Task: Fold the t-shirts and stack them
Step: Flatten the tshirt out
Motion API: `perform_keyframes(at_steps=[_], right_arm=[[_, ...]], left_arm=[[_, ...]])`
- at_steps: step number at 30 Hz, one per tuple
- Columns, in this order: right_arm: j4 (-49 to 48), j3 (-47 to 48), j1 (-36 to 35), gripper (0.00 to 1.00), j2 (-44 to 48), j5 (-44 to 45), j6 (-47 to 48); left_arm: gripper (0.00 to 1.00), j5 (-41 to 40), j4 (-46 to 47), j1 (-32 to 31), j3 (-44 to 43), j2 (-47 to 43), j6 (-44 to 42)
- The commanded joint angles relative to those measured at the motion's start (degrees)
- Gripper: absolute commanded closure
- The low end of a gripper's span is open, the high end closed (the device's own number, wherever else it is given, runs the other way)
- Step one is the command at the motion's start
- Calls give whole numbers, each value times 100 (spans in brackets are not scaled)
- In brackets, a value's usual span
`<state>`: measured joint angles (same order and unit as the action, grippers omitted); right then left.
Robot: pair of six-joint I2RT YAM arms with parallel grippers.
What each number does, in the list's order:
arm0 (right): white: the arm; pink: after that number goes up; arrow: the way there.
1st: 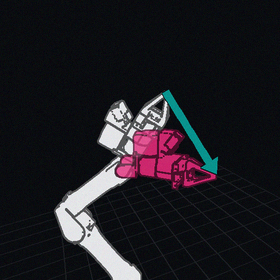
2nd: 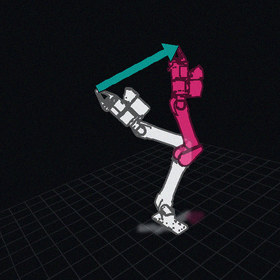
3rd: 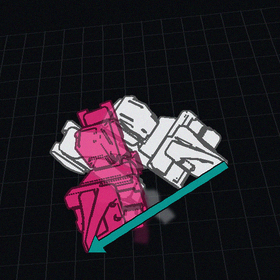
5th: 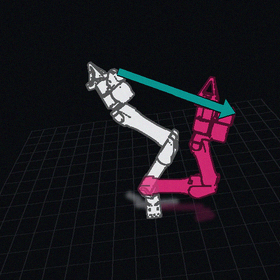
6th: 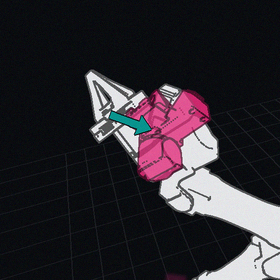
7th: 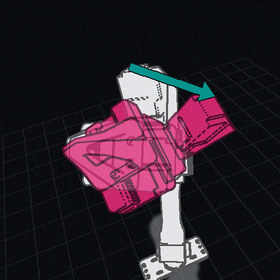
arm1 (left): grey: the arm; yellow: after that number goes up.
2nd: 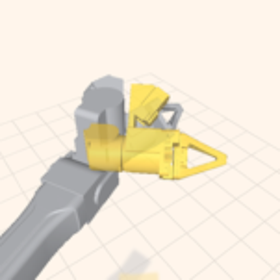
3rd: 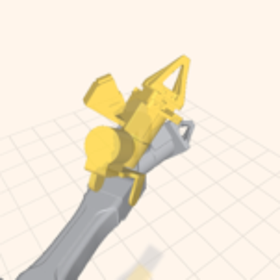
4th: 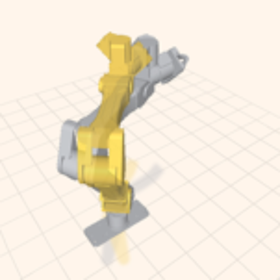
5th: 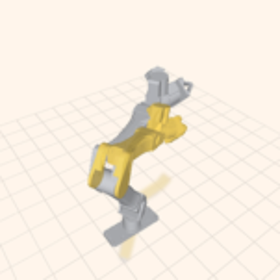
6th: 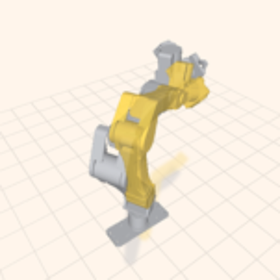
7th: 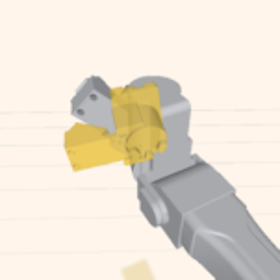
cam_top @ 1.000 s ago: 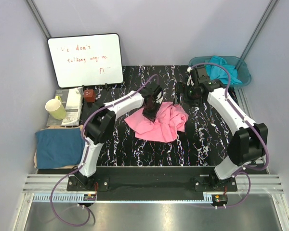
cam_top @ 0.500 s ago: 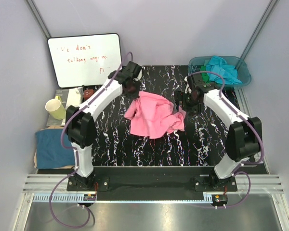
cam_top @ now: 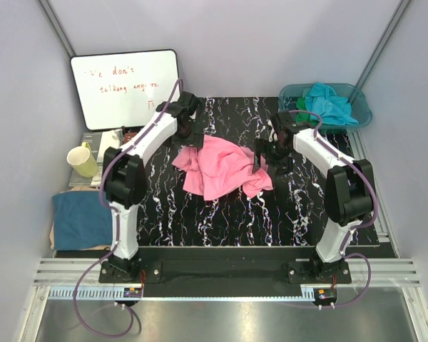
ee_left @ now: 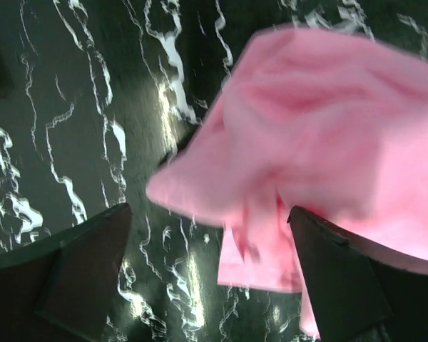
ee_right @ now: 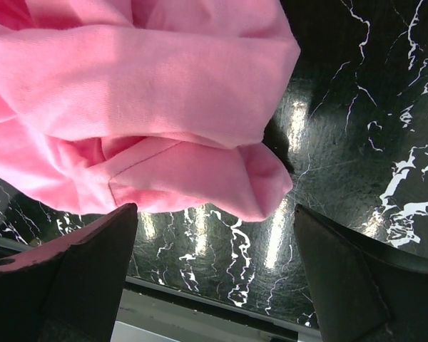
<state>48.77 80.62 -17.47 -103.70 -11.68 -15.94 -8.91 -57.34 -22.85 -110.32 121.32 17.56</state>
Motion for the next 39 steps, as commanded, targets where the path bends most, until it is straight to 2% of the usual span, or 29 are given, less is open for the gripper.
perform_keyframes(at_steps=[1, 3, 8, 10, 15, 20, 23, 24, 25, 26, 27, 28, 32, 39], right_arm=[[1, 235, 7, 2, 69, -150, -93], [-8, 209, 7, 2, 78, -141, -93], [-8, 279, 7, 2, 52, -71, -119], [1, 305, 16, 2, 52, 16, -93], [9, 472, 349, 2, 78, 43, -102], [9, 700, 1245, 2, 166, -412, -225], [18, 797, 1536, 2, 236, -537, -181], [36, 815, 1563, 2, 245, -546, -146], [44, 824, 1598, 2, 271, -580, -137], [53, 815, 1598, 2, 280, -633, -128], [53, 798, 1598, 2, 306, -686, -146], [45, 719, 1598, 2, 333, -834, -181], [-8, 341, 1598, 4, 438, -1169, -234], [-166, -327, 1598, 4, 816, -1564, 47]], left_arm=[[1, 600, 574, -456, 835, -1443, -147], [2, 670, 715, -816, 1317, -1706, -165], [12, 1127, 1092, -1511, 2075, -1840, -130], [11, 1426, 1216, -1817, 2278, -1752, -323], [5, 1146, 1296, -2355, 2182, -1252, -657], [5, 908, 1392, -2487, 1858, -681, -710], [10, 899, 1401, -2522, 1586, -330, -789], [15, 699, 1401, -2531, 1514, -258, -798], [49, 602, 1384, -2540, 1435, -153, -798], [78, 357, 1340, -2531, 1278, -135, -763], [97, 163, 1270, -2531, 1172, -126, -728], [100, -30, 1095, -2531, 1075, -204, -684], [100, -865, 848, -2470, 811, -731, -561], [100, -1385, 172, -1759, 83, -1804, -279]])
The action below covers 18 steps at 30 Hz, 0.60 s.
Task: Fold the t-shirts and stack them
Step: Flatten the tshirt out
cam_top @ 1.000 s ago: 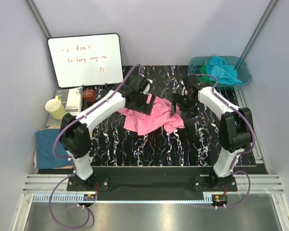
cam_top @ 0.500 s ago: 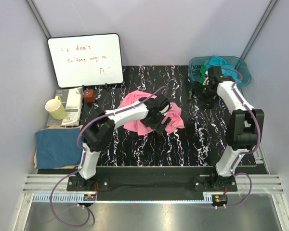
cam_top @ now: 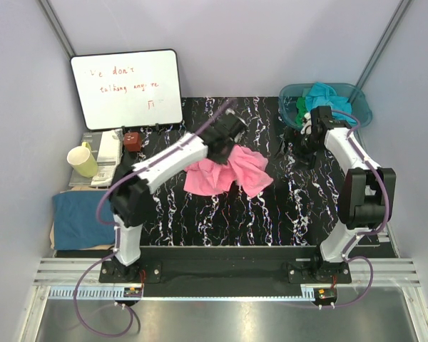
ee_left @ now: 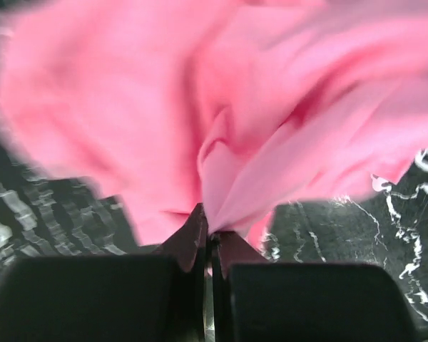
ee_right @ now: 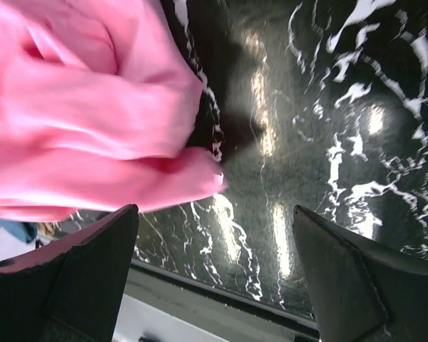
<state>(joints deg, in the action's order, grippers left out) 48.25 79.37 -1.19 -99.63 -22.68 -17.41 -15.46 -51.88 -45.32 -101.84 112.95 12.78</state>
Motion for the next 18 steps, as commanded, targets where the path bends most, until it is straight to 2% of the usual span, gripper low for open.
perform_keyframes(at_steps=[1, 4, 8, 12, 16, 18], right_arm=[[-131, -299, -30, 4, 471, -709, 211], [-219, -475, -30, 4, 629, -1001, 273], [-290, -598, -30, 4, 726, -870, 256], [-334, -572, -30, 4, 647, -826, 168], [-334, -511, -30, 4, 630, -563, 141], [-334, -511, -30, 4, 673, -396, 159]], left_arm=[[100, -800, -541, 524, -924, -1107, 173], [100, -1099, -936, 542, -1714, -1143, 50], [100, -528, -1088, 358, -2612, -1126, 163], [100, 156, -1044, -406, -3428, -863, 164], [100, 421, -983, -1136, -4824, -485, 216], [100, 343, -729, -1400, -4820, -737, 269]])
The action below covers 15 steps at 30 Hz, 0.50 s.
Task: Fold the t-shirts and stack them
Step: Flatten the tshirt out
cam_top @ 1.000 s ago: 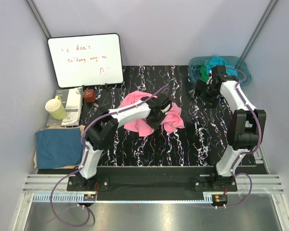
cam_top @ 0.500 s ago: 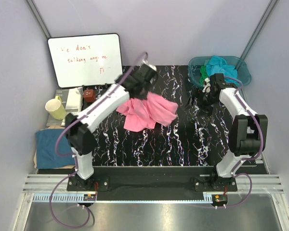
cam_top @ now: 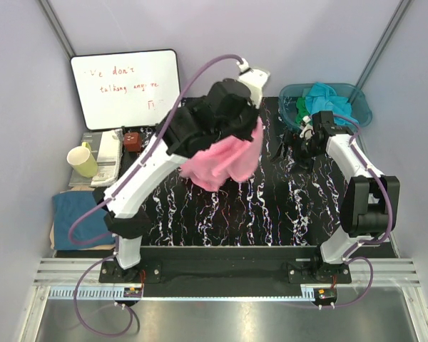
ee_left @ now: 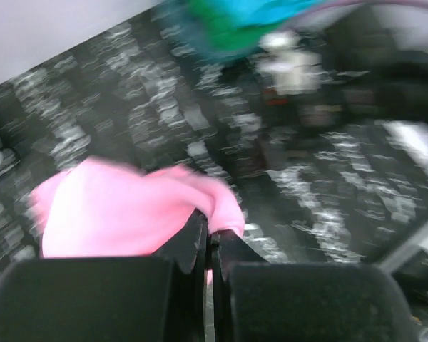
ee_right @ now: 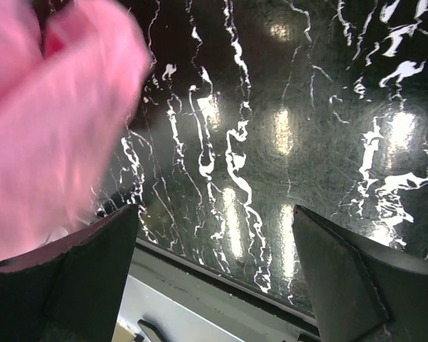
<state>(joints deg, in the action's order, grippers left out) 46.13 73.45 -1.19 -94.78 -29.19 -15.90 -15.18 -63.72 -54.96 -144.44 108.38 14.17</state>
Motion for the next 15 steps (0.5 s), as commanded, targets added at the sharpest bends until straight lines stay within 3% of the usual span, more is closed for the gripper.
perform_keyframes(at_steps=[1, 4, 7, 10, 13, 15], right_arm=[[-122, 73, -30, 4, 206, 308, 17], [-122, 20, -30, 4, 302, 466, 8], [-130, -85, -30, 4, 381, 590, 8], [-148, -190, -30, 3, 443, 643, -27], [-209, -322, -30, 3, 487, 608, -80], [-227, -375, -39, 3, 487, 625, -97]], left_arm=[[100, 70, 562, -480, -437, -439, 164], [100, -911, 931, -455, 309, -1203, 78], [100, -1460, 827, 54, 732, -1766, 103], [100, -1453, 414, 1151, 890, -2153, 314], [100, -1690, 186, 2126, 1706, -2584, 375], [100, -1568, 10, 2445, 2654, -2856, 794]])
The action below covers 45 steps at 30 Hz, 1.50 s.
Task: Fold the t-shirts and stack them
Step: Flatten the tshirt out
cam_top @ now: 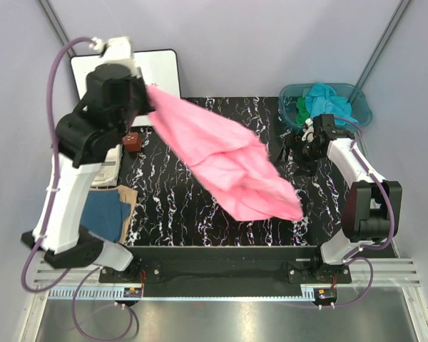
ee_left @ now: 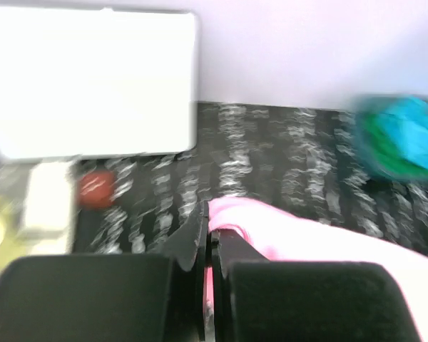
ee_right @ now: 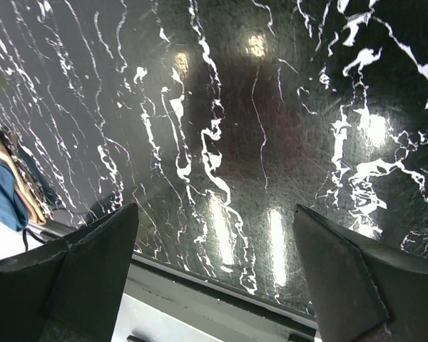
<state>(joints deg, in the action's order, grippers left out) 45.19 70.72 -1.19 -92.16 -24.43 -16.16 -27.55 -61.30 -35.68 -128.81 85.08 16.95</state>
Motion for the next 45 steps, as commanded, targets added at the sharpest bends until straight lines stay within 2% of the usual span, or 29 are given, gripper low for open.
perform_keyframes(at_steps=[1, 2, 3, 4, 5, 6, 7, 8, 10, 15, 17, 21, 23, 26, 29, 35, 42, 45], right_arm=[[-142, -119, -30, 3, 225, 140, -89], [-142, -120, -30, 4, 225, 148, -71], [-142, -120, -30, 3, 225, 166, -71], [-142, -120, -30, 3, 207, 184, -62], [-133, -102, -30, 3, 190, 158, -45], [-133, -93, -30, 3, 190, 157, -27], [-133, -76, -30, 3, 190, 157, -27], [-133, -58, -30, 3, 190, 114, -10], [-142, -41, -30, 3, 233, -44, 8], [-203, -76, -118, 3, 181, -256, 52], [-212, -67, -311, 2, 137, -256, 96], [-221, 73, -838, 3, 32, -115, 26], [-230, 223, -1171, 4, -109, -97, -97], [-282, 442, -1584, 15, -407, -281, -185], [-283, 688, -1875, 17, -715, -466, -229], [51, 944, -2377, 21, -1391, -809, -89], [297, 777, -2842, 23, -1805, -1152, 131], [315, 829, -2983, 25, -1954, -1292, 166]], left_arm=[[100, -191, -268, 727, 1513, -640, 650], [100, -59, -260, 790, 2448, -850, 791], [100, 160, -251, 834, 2919, -931, 1097], [81, 301, -216, 896, 3384, -1001, 1239], [32, 451, -242, 948, 4285, -1037, 1397], [5, 592, -277, 1001, 4695, -1020, 1773], [1, 593, -451, 1132, 5038, -967, 2012], [1, 706, -471, 1186, 5520, -880, 2249], [1, 725, -436, 1186, 5692, -931, 2391], [1, 777, 20, 1028, 5069, -1213, 1840], [1, 899, 56, 976, 4752, -1038, 1507], [1, 1304, 275, 652, 4681, -616, 1065], [3, 1453, 390, 484, 4883, -457, 977], [9, 1629, 531, 264, 5260, -299, 1064], [13, 1806, 706, 158, 5726, -220, 1179], [14, 1850, 944, 97, 6561, -132, 1302], [15, 1859, 1251, 88, 6992, 175, 1399], [25, 1867, 1480, 79, 7028, 439, 1381]])
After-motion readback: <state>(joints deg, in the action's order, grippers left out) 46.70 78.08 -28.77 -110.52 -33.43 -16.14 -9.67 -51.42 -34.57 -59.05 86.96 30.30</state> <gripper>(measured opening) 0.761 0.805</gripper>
